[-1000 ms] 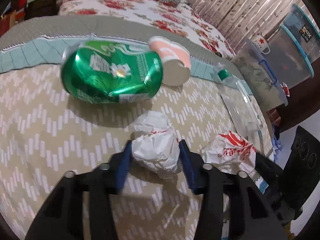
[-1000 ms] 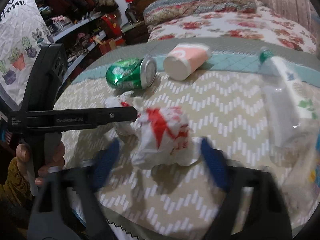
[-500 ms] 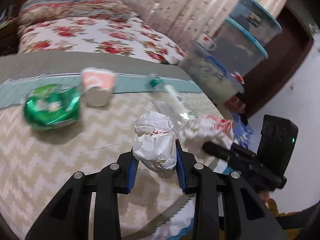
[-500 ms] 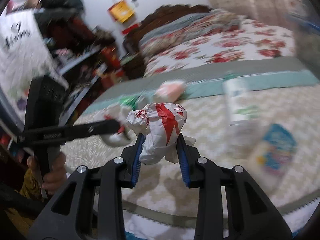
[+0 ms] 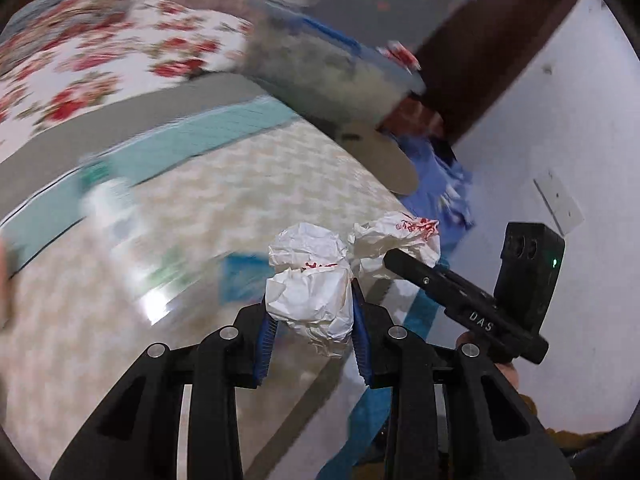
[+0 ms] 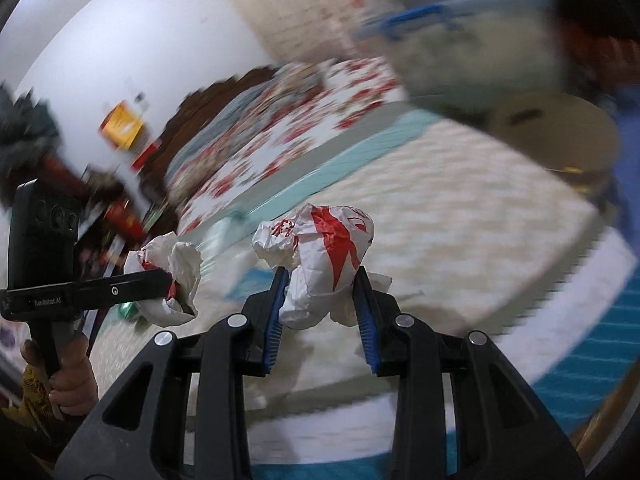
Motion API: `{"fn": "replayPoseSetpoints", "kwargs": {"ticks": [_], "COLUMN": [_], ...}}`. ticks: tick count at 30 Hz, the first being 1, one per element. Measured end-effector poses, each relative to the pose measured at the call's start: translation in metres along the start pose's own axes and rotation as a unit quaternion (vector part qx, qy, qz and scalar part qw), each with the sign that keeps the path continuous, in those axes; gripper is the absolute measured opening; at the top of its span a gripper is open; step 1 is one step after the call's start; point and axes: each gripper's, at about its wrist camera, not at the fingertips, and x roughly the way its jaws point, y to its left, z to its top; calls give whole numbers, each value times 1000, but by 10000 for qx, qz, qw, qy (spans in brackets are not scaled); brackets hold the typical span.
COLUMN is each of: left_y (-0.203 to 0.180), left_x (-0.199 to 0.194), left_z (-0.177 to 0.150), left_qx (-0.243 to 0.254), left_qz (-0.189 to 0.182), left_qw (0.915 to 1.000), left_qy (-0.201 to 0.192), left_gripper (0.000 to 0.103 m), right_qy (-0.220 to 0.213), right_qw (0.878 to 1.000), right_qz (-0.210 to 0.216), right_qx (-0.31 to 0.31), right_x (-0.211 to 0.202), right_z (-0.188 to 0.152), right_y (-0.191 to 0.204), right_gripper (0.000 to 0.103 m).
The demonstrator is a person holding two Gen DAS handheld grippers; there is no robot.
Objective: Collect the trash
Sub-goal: 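Carry the plastic bag and tissue to the beige bin and release both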
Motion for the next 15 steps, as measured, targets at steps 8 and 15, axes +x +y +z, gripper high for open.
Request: {"fn": "replayPoseSetpoints", "kwargs": {"ticks": [8,15], "left_y": [-70,-104], "left_x": [128,221], "left_z": [90,159], "left_qx": [376,199], "left_qz": [-292,-288], "left_qw": [9966,9965], "left_qy": [678,753], "left_gripper": [31,32], "right_qy": [-634,-834], "right_qw": [9926,9830], "right_qz": [-629,-1129], "right_qx": [817,1187], "right_x": [-33,-32], "right_z": [41,96], "right_y": [-122,-205], "right_gripper": [35,35]}}
